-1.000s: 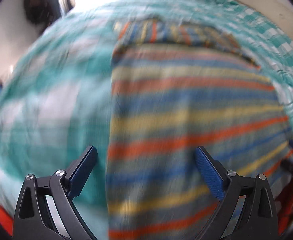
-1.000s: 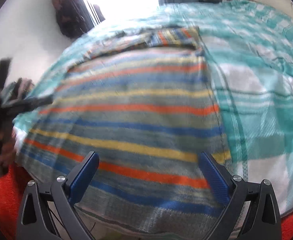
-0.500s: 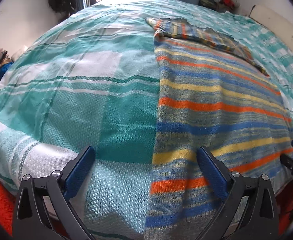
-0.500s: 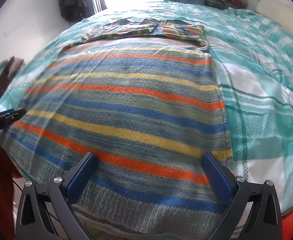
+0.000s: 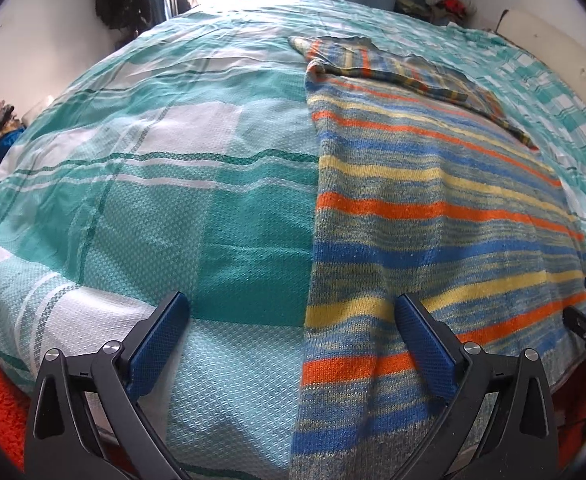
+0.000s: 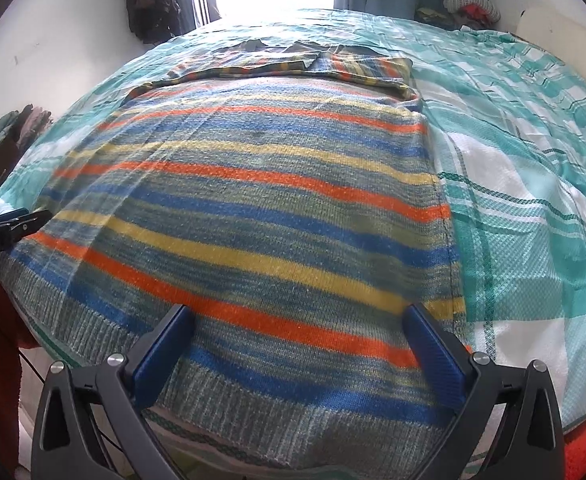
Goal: Fold small clothes
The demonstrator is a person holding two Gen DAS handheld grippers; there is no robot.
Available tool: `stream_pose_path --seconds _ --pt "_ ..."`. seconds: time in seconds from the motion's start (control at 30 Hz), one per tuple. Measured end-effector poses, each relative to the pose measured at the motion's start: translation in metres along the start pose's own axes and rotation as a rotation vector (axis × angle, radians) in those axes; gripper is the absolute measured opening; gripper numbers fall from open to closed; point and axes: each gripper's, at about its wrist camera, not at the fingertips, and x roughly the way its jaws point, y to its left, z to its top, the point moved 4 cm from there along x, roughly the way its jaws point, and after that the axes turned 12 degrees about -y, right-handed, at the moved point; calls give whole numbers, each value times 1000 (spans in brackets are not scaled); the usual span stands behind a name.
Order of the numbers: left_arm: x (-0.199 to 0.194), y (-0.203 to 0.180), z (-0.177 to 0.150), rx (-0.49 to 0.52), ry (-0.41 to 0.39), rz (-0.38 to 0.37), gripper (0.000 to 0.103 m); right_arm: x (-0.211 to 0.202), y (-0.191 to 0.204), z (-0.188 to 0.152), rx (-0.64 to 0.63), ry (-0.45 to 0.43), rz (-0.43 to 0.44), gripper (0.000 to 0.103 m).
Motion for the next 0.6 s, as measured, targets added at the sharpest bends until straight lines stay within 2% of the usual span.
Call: stream_pose_path --seconds 0.6 --pt "-1 2 -1 3 0 0 103 -1 1 -1 -11 -10 -3 103"
